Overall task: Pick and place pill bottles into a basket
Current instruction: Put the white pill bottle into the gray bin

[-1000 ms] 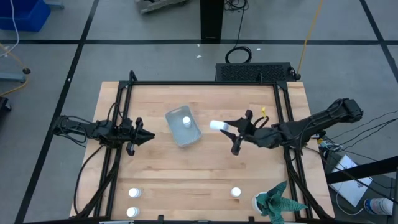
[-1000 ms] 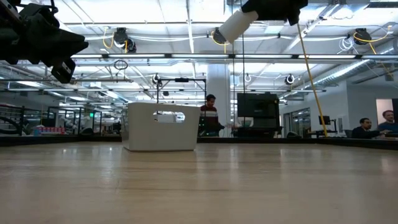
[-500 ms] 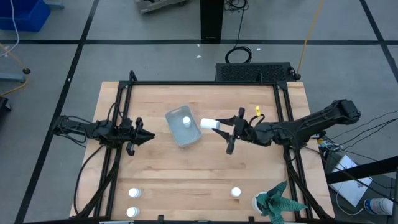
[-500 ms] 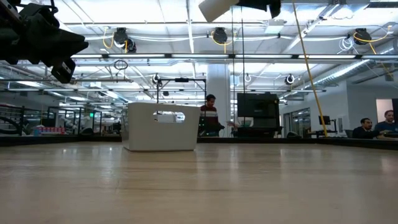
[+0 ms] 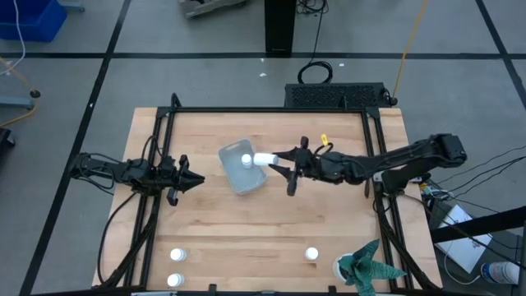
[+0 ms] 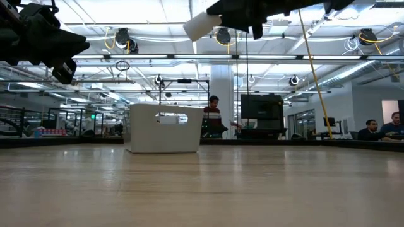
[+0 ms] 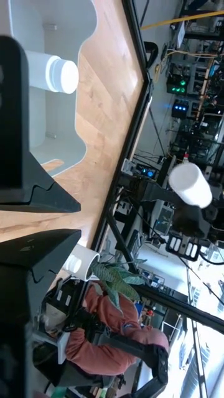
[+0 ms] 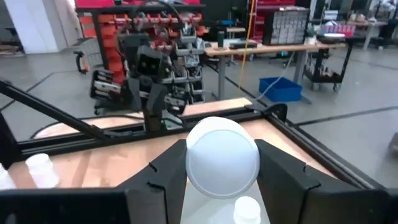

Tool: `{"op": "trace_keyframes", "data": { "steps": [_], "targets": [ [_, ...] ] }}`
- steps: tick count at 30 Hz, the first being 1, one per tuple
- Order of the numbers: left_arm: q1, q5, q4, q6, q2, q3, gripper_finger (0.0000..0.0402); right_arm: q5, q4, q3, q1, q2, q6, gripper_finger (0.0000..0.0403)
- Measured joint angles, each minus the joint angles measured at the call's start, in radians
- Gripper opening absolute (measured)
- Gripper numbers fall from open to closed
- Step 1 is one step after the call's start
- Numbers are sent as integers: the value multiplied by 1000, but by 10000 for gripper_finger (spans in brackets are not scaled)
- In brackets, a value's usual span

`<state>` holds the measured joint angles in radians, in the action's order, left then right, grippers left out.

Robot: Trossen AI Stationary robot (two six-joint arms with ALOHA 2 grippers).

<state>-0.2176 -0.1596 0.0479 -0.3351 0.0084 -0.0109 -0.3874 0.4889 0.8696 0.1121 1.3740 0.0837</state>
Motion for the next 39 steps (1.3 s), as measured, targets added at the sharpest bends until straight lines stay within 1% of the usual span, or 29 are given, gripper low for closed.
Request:
{"op": "trace_keyframes", "data": {
  "steps": [3,7,11,13,17,22,25,28,32,34,37,39],
  "targets": [
    [0,0,0,0,0,0,58,7,-1,3,-16,17,17,150],
    [0,0,0,0,0,0,58,77,1,7,-39,16,58,150],
    [0,-13,0,0,0,0,58,82,-14,12,-55,16,64,150],
    [0,-21,1,0,0,0,58,82,-84,44,-60,17,83,150],
    [0,-25,2,8,0,0,58,81,-221,119,-60,65,94,150],
    [0,-25,0,10,0,0,58,122,-340,255,-66,157,88,150],
    [0,-21,-1,8,0,0,58,139,-462,355,-83,219,88,150],
    [0,-20,-1,7,0,0,58,175,-609,482,-100,274,92,150],
    [0,-20,0,7,0,0,58,185,-800,649,-115,350,116,150],
    [0,-18,0,8,0,0,58,210,-897,725,-129,391,131,150],
    [0,-18,-2,8,0,0,58,235,-987,815,-146,445,112,150],
    [0,-18,-4,11,0,0,58,237,-1026,848,-151,472,85,150]
  ]
}}
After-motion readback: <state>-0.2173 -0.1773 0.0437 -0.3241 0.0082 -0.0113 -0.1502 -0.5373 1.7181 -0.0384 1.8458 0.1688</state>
